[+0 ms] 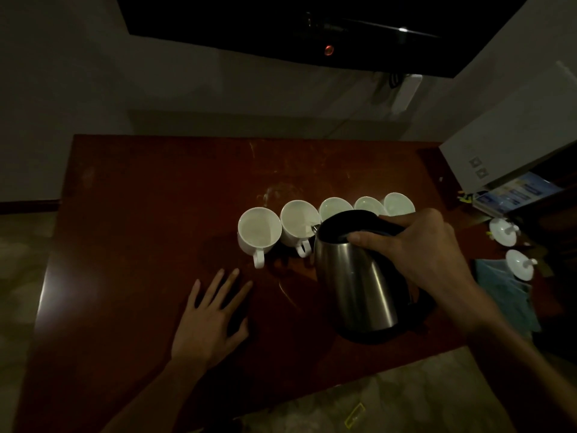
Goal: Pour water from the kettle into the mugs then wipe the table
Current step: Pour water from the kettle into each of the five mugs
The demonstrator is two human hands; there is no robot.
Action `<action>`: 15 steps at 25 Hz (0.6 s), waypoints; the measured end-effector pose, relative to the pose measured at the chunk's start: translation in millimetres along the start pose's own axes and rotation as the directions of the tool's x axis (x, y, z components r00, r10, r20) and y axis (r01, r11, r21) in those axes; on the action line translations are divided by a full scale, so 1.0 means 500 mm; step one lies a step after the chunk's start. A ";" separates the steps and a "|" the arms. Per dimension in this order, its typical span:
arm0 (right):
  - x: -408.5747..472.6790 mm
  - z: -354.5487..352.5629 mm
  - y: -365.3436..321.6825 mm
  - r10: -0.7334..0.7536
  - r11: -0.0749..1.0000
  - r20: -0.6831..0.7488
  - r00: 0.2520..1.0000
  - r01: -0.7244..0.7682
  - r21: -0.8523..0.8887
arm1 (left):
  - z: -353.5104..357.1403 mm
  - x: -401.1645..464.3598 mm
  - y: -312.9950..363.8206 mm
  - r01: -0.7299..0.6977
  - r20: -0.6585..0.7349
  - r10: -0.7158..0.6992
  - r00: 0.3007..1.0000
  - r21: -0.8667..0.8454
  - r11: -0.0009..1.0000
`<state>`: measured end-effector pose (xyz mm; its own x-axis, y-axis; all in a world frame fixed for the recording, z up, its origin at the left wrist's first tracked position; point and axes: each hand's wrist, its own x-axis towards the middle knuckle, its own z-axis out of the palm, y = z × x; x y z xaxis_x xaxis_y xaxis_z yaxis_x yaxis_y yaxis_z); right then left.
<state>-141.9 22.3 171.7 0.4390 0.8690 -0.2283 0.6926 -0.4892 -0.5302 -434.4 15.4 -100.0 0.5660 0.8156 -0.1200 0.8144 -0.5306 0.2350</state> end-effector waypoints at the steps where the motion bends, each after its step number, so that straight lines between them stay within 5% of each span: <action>1: 0.001 0.000 0.001 -0.001 1.000 0.005 1.000 0.001 0.001 | 0.000 0.000 -0.001 0.002 0.001 -0.002 1.000 -0.002 1.000; 15: 0.010 0.006 0.011 0.019 0.999 0.014 1.000 -0.018 -0.049 | 0.001 -0.001 0.002 -0.003 -0.030 0.002 1.000 -0.035 0.999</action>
<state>-137.7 24.1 165.3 0.4439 0.8606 -0.2496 0.7116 -0.5078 -0.4856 -433.9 14.3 -100.3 0.5635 0.8212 -0.0905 0.8077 -0.5246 0.2690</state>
